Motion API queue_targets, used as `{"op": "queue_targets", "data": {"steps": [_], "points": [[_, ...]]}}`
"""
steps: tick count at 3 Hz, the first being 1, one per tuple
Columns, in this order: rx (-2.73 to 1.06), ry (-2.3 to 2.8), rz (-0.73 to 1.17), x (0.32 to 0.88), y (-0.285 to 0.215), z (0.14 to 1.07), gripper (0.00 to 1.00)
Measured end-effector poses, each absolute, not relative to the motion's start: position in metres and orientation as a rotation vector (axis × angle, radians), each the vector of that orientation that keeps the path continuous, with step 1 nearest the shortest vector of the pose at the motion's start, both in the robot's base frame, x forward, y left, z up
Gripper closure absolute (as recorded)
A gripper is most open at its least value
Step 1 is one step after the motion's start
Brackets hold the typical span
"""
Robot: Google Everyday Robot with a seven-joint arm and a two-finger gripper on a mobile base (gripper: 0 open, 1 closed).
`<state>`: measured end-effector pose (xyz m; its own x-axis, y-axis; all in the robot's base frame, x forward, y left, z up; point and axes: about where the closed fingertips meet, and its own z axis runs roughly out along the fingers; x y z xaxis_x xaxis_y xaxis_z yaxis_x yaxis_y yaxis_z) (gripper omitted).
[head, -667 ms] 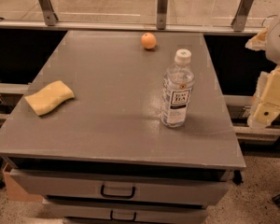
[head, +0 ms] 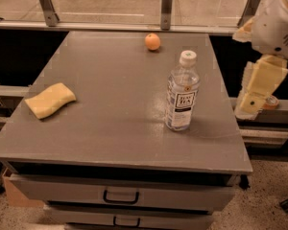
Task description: Move sponge near blue plastic bottle
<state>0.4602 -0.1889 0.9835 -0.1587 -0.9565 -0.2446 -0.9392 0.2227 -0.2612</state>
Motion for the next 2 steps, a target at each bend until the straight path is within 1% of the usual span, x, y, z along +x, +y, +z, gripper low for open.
{"op": "queue_targets", "data": {"steps": [1,2], "points": [[-1.84,1.971,-0.031,0.494,-0.125,1.008,0.0],[-1.923,1.815,0.025,0.51,-0.045,1.037,0.0]]}}
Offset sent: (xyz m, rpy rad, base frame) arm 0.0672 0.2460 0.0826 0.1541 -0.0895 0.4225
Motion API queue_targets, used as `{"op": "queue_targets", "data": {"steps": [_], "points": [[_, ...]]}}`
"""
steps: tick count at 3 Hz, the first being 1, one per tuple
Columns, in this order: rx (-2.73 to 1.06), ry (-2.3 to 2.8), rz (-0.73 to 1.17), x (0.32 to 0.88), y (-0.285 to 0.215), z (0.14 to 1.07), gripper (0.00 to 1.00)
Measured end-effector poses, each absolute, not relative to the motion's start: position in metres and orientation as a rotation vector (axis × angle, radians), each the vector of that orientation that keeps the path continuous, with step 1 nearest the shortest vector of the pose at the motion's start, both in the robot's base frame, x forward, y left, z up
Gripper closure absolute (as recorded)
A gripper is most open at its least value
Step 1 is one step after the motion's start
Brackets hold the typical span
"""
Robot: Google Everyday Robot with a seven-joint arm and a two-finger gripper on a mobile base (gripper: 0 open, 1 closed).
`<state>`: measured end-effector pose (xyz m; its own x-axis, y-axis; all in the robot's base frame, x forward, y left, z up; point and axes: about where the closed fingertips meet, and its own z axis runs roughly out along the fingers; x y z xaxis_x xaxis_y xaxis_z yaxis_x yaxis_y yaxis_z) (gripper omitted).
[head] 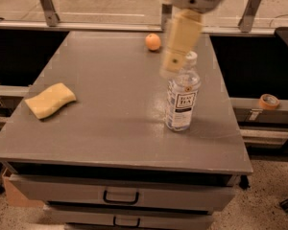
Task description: Move sponge near blue plastic bottle
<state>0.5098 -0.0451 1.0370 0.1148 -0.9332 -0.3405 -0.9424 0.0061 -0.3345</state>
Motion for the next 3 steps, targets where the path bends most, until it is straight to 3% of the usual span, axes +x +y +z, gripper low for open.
{"op": "queue_targets", "data": {"steps": [1,3], "points": [[-1.944,1.731,0.16,0.508,0.037,1.05,0.0],[-1.922,1.702,0.191,0.524,0.066,1.043,0.0]]}}
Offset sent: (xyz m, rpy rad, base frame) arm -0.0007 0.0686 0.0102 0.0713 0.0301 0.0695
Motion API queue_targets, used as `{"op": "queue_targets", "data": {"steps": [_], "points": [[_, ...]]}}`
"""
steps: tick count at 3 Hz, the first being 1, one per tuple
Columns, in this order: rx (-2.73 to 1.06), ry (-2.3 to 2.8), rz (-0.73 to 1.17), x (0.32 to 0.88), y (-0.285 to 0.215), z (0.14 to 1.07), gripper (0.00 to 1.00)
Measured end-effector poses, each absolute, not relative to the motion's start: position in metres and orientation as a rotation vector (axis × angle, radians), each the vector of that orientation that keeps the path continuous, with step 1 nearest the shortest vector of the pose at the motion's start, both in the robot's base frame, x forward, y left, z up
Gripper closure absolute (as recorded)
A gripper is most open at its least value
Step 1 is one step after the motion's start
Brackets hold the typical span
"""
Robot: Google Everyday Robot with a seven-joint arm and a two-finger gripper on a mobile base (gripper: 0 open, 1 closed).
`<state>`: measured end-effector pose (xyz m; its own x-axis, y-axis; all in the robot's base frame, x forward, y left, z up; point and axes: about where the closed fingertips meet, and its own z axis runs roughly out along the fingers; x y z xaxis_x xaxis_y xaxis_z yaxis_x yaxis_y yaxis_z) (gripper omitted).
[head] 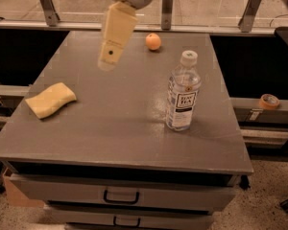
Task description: Move sponge near blue plastic bottle
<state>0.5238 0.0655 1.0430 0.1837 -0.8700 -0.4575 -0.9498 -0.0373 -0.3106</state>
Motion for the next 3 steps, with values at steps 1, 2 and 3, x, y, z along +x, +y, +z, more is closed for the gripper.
{"op": "queue_targets", "data": {"steps": [1,2,3], "points": [[-1.911,1.679,0.223,0.554,0.127,1.018,0.0],[-1.932,1.654,0.212,0.585,0.201,0.988,0.0],[-1.921,1.683,0.193,0.599,0.253,0.951,0.0]]}}
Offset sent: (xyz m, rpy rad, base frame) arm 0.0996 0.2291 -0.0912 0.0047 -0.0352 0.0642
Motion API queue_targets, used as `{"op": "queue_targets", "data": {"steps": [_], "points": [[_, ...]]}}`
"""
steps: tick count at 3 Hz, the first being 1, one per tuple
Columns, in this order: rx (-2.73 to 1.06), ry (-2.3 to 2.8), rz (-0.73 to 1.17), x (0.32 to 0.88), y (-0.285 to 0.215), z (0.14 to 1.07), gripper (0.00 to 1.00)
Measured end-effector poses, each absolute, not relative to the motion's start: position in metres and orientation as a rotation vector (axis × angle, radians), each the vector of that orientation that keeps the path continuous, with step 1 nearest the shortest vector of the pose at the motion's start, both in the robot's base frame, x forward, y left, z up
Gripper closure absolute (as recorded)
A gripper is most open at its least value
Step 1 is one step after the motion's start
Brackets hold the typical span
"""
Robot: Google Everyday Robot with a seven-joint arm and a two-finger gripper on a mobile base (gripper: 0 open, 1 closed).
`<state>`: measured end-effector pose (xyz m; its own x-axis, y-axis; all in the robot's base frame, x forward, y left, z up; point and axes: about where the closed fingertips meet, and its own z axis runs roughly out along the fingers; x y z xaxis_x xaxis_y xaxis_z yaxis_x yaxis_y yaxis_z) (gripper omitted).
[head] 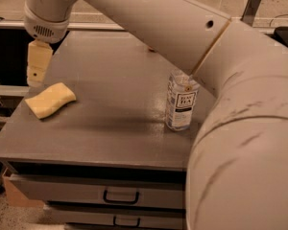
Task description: Move sponge near blue plastic bottle
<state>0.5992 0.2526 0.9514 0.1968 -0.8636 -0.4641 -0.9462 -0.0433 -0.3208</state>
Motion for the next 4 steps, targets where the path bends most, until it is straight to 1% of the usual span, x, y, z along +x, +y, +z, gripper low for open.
{"op": "queue_targets", "data": {"steps": [1,3,4], "points": [[-1.921,1.683,0.193,0.599,0.253,0.951,0.0],[-1.897,1.86,0.247,0.616,0.267,0.881,0.0],[-1.908,1.952,0.269,0.612,0.261,0.853,0.0]]}}
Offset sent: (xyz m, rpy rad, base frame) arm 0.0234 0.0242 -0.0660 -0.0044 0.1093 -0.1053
